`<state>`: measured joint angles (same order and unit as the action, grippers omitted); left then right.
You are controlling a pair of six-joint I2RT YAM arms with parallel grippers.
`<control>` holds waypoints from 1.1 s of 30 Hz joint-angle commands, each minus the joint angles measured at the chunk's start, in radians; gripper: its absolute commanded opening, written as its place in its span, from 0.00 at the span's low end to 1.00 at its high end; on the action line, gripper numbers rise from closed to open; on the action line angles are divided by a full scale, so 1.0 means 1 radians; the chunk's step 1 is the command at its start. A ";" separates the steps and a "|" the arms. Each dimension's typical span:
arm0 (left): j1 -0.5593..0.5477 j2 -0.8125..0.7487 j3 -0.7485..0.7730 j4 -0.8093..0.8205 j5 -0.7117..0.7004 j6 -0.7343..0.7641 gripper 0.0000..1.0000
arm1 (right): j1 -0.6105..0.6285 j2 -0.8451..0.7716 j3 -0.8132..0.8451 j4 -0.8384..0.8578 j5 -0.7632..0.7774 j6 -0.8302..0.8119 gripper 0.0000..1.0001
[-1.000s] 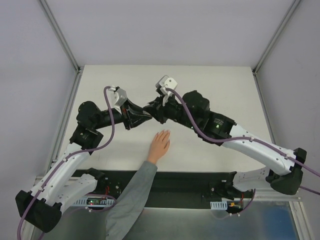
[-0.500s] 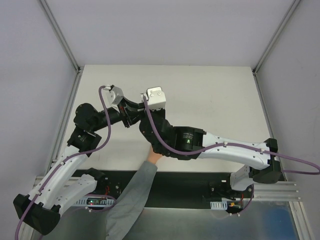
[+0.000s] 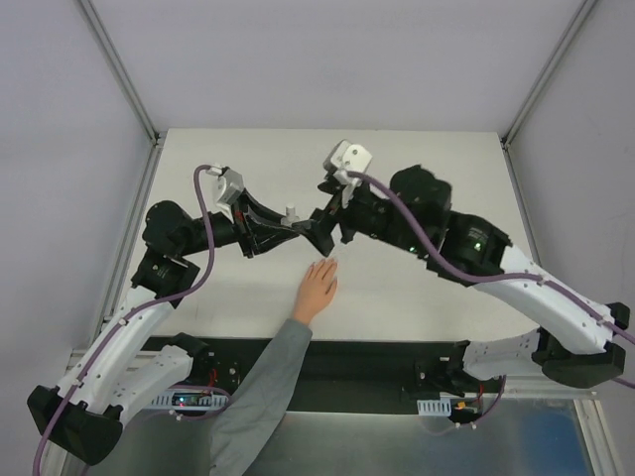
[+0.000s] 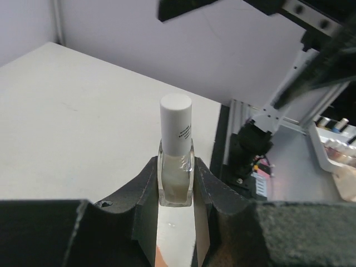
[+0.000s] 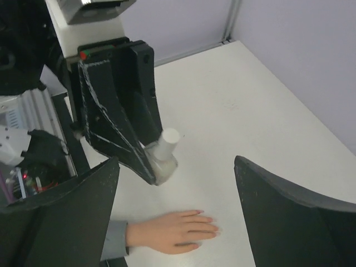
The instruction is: Paint the nails
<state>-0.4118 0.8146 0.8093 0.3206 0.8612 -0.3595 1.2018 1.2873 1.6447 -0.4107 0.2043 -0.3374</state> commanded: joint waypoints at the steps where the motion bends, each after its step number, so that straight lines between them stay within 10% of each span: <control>1: -0.002 0.027 0.059 0.132 0.218 -0.162 0.00 | -0.198 -0.062 -0.037 -0.036 -0.707 -0.159 0.86; 11: -0.002 -0.002 0.033 0.304 0.371 -0.303 0.00 | -0.403 0.024 -0.040 0.188 -1.278 -0.034 0.69; 33: -0.002 0.017 0.036 0.397 0.395 -0.341 0.00 | -0.400 0.159 -0.066 0.519 -1.479 0.218 0.48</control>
<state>-0.4118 0.8284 0.8249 0.6292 1.2301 -0.6754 0.8001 1.4391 1.5742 0.0010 -1.1957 -0.1577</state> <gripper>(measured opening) 0.234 0.491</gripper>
